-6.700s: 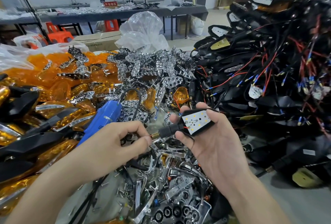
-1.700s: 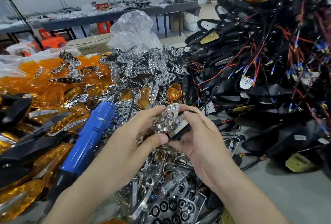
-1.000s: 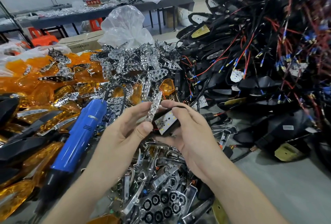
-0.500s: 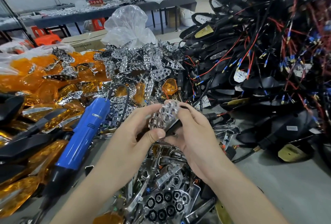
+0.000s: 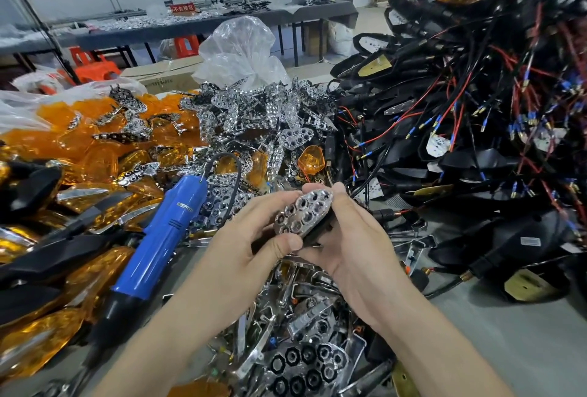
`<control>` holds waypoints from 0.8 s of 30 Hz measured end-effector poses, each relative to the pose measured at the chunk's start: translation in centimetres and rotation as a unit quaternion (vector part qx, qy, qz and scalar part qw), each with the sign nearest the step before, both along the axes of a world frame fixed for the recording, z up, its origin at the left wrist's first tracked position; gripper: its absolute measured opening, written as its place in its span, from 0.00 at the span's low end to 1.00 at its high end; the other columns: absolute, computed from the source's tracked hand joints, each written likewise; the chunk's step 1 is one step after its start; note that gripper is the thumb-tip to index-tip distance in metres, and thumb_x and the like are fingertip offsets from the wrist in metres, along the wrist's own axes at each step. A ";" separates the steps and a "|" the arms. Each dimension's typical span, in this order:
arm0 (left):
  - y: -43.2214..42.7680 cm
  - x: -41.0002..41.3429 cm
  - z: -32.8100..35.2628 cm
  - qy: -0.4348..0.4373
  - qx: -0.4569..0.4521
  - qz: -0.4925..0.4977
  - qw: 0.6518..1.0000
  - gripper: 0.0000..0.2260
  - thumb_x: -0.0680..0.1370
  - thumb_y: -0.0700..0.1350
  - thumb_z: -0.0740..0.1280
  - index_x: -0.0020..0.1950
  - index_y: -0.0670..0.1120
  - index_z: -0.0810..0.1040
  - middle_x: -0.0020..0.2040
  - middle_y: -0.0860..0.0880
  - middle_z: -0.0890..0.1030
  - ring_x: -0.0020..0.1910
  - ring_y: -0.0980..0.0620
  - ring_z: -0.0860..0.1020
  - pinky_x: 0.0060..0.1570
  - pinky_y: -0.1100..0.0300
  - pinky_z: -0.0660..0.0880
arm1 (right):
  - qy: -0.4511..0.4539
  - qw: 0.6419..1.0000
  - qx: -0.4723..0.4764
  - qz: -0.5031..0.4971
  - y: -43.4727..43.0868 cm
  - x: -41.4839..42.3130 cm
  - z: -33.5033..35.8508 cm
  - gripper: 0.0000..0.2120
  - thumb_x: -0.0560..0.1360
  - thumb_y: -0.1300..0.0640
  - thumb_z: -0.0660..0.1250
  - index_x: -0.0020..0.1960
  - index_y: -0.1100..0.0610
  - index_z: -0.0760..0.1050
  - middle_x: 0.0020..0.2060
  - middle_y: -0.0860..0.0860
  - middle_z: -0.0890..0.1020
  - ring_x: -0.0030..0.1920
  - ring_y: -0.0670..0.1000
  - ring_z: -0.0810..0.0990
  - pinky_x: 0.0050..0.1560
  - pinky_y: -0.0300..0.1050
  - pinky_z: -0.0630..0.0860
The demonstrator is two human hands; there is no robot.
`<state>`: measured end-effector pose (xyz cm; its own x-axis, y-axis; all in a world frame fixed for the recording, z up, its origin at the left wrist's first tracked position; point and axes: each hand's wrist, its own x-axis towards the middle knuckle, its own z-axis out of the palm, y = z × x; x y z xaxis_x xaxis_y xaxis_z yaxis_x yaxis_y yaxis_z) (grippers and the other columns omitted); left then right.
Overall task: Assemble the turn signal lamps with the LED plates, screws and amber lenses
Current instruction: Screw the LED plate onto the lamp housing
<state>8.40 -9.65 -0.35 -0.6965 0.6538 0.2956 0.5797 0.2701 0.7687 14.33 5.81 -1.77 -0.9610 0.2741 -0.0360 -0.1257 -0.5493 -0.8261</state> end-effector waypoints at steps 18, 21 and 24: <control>-0.2 0.3 1.3 0.036 -0.039 0.021 0.998 0.21 0.78 0.63 0.60 0.71 0.66 0.70 0.68 0.71 0.69 0.69 0.71 0.67 0.63 0.65 0.68 | 0.045 0.999 0.019 0.008 0.0 0.2 0.2 0.15 0.77 0.44 0.67 0.54 0.54 0.82 0.55 0.52 0.86 0.55 0.53 0.86 0.54 0.55 0.83; -0.6 0.4 2.0 0.008 -0.035 0.051 0.998 0.18 0.77 0.66 0.59 0.67 0.71 0.69 0.59 0.72 0.76 0.59 0.72 0.74 0.51 0.70 0.72 | 0.070 0.998 0.002 0.010 0.3 0.1 0.5 0.16 0.75 0.43 0.68 0.54 0.54 0.81 0.58 0.58 0.85 0.59 0.59 0.85 0.56 0.57 0.83; -0.6 0.5 2.4 -0.050 -0.037 0.059 0.996 0.16 0.73 0.69 0.59 0.60 0.71 0.70 0.49 0.67 0.81 0.42 0.65 0.81 0.38 0.67 0.75 | 0.085 0.996 -0.004 0.016 0.4 0.0 0.6 0.13 0.77 0.45 0.66 0.54 0.52 0.81 0.60 0.60 0.84 0.62 0.61 0.83 0.57 0.57 0.83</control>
